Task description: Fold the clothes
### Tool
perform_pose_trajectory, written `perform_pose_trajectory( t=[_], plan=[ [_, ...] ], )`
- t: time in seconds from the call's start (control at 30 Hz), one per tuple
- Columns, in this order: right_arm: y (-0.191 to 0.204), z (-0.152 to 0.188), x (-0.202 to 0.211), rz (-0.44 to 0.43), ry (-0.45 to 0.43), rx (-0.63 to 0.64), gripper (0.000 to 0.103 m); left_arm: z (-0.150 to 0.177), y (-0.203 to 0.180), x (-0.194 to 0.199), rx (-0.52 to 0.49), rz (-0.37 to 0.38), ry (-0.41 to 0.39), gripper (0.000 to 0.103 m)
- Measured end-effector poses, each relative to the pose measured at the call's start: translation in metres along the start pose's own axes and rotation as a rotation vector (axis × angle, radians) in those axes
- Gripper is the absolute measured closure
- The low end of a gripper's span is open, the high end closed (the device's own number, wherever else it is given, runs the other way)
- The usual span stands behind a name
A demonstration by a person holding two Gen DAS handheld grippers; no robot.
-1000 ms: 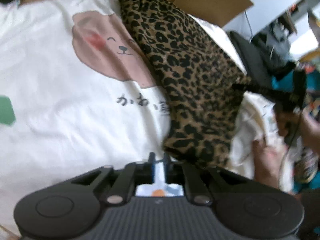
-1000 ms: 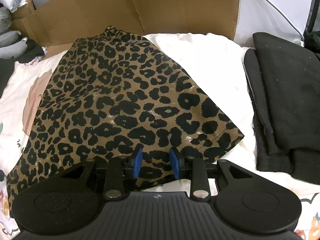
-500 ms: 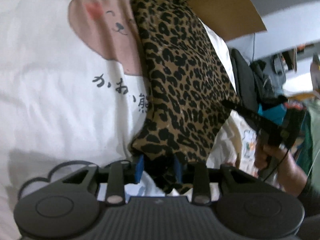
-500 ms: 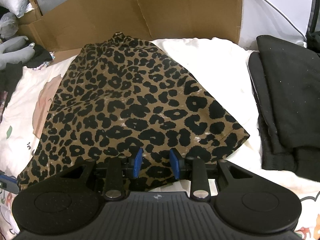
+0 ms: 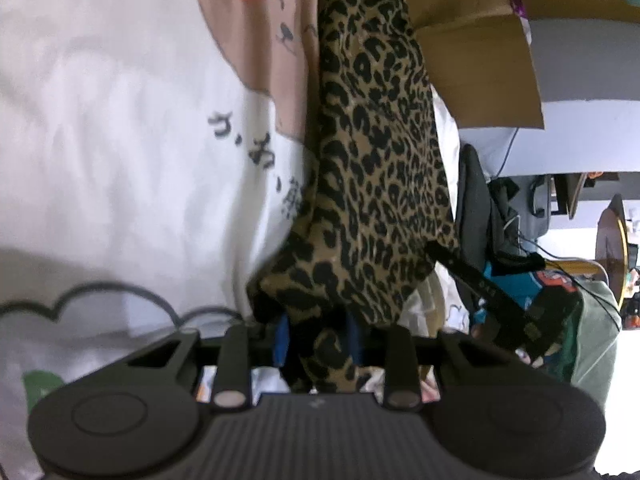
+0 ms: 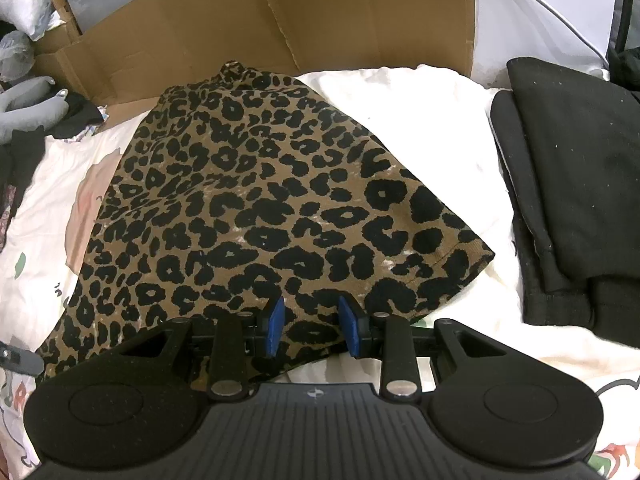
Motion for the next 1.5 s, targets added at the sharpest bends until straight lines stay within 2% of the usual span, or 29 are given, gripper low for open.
perform_pose_trajectory(
  t=[0.2, 0.23, 0.27, 0.37, 0.5, 0.63, 0.73, 0.77, 0.87, 1.1, 1.2, 1.3, 1.5],
  plan=[
    [0.002, 0.000, -0.001, 0.006, 0.000, 0.003, 0.066, 0.006, -0.002, -0.008, 0.013, 0.027, 0.007, 0.072],
    [0.002, 0.000, -0.001, 0.005, 0.001, 0.004, 0.066, 0.006, 0.000, -0.007, 0.027, 0.035, 0.000, 0.078],
    [0.002, 0.000, -0.002, 0.004, 0.001, 0.005, 0.066, 0.007, 0.002, -0.006, 0.038, 0.038, -0.006, 0.091],
    [0.001, -0.001, -0.002, 0.003, 0.001, 0.007, 0.066, 0.009, 0.004, -0.001, 0.031, 0.003, -0.018, 0.100],
    [0.001, -0.002, -0.002, 0.015, -0.003, 0.014, 0.066, 0.008, 0.008, 0.010, 0.029, -0.057, -0.047, 0.101],
    [-0.006, -0.004, -0.005, 0.045, -0.008, 0.016, 0.066, 0.009, 0.008, 0.010, 0.007, -0.088, -0.036, 0.101],
    [-0.011, -0.004, -0.005, 0.070, -0.015, 0.018, 0.067, 0.010, 0.006, 0.012, -0.019, -0.107, -0.009, 0.097],
    [-0.013, -0.004, -0.004, 0.078, -0.017, 0.014, 0.067, 0.010, 0.005, 0.014, -0.024, -0.113, -0.002, 0.091],
    [-0.020, -0.005, 0.000, 0.097, -0.024, -0.002, 0.067, 0.012, 0.006, 0.021, -0.025, -0.117, 0.000, 0.085],
    [-0.027, -0.004, 0.015, 0.086, -0.043, -0.047, 0.066, 0.011, 0.007, 0.012, -0.012, -0.125, -0.013, 0.078],
    [-0.029, -0.001, 0.022, 0.071, -0.046, -0.073, 0.066, 0.004, 0.004, 0.013, -0.043, -0.148, -0.032, 0.076],
    [-0.033, 0.003, 0.024, 0.069, -0.043, -0.093, 0.066, -0.002, -0.002, 0.015, -0.097, -0.174, -0.057, 0.064],
    [-0.048, 0.003, 0.026, 0.059, -0.054, -0.170, 0.066, -0.009, -0.009, 0.008, -0.212, -0.188, -0.069, 0.063]
  ],
)
Point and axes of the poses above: each gripper's, at about its wrist camera, not at the fingertips, and x roughly against the way its jaws point, y to its left, z to its underside, the point moved 1 cm from there along -x, roughly the way its jaws point, and after that the axes turned 3 degrees about -x, right-handed, at the moved point
